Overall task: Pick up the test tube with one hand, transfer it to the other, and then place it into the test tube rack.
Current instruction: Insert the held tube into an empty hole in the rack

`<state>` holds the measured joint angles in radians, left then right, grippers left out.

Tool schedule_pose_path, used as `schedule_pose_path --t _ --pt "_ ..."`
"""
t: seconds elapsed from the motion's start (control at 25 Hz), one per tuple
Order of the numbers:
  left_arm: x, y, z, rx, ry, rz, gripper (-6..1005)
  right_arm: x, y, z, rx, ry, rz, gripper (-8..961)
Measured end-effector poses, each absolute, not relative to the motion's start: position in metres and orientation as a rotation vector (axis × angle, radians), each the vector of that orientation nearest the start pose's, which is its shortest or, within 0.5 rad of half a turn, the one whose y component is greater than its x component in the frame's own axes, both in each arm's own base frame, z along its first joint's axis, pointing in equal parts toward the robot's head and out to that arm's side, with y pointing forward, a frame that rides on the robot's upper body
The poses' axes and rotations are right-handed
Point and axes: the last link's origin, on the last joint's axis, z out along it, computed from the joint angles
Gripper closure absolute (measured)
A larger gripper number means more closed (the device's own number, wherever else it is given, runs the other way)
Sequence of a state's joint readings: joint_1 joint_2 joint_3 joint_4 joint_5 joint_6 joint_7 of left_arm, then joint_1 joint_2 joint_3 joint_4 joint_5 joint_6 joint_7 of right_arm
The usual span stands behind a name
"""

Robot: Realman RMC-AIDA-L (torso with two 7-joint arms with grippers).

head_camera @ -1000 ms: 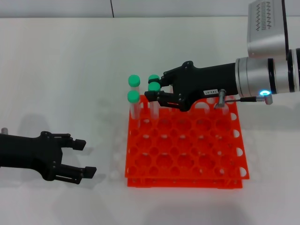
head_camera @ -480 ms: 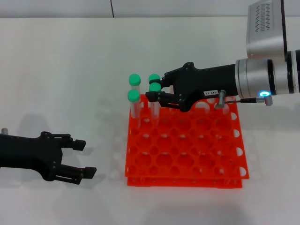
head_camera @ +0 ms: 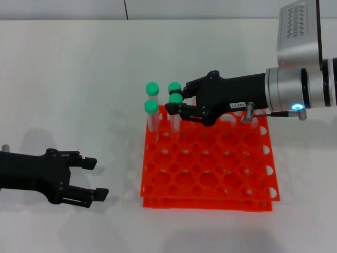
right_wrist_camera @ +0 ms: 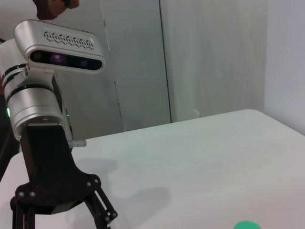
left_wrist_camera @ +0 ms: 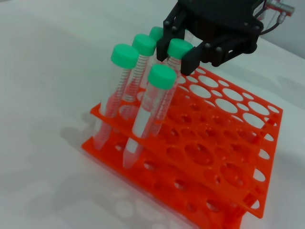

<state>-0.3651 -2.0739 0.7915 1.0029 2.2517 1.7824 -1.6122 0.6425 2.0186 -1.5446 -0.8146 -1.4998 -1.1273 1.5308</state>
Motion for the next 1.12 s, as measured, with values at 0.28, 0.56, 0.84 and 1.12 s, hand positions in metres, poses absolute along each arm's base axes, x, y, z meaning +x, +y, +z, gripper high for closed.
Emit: schedule_pose_path --t 0.28,0.56,0.84,1.12 --pt "-0.2943 0.2731 0.0299 -2.93 -0.804 -0.253 121 0.1478 0.37 -0.0593 -2.892 0.267 0.569 687" --pt "-0.2947 0.273 0.0289 -2.934 -0.807 -0.256 121 0.1478 0.3706 -0.0588 -2.889 0.265 0.57 686" --pt "-0.2948 0.2734 0.0289 -2.933 -0.8 -0.254 121 0.1464 0.3713 -0.0586 -2.888 0.262 0.573 684" --pt "-0.2952 0.2742 0.029 -2.927 -0.799 -0.252 121 0.1466 0.3708 -0.0585 -2.884 0.268 0.583 682"
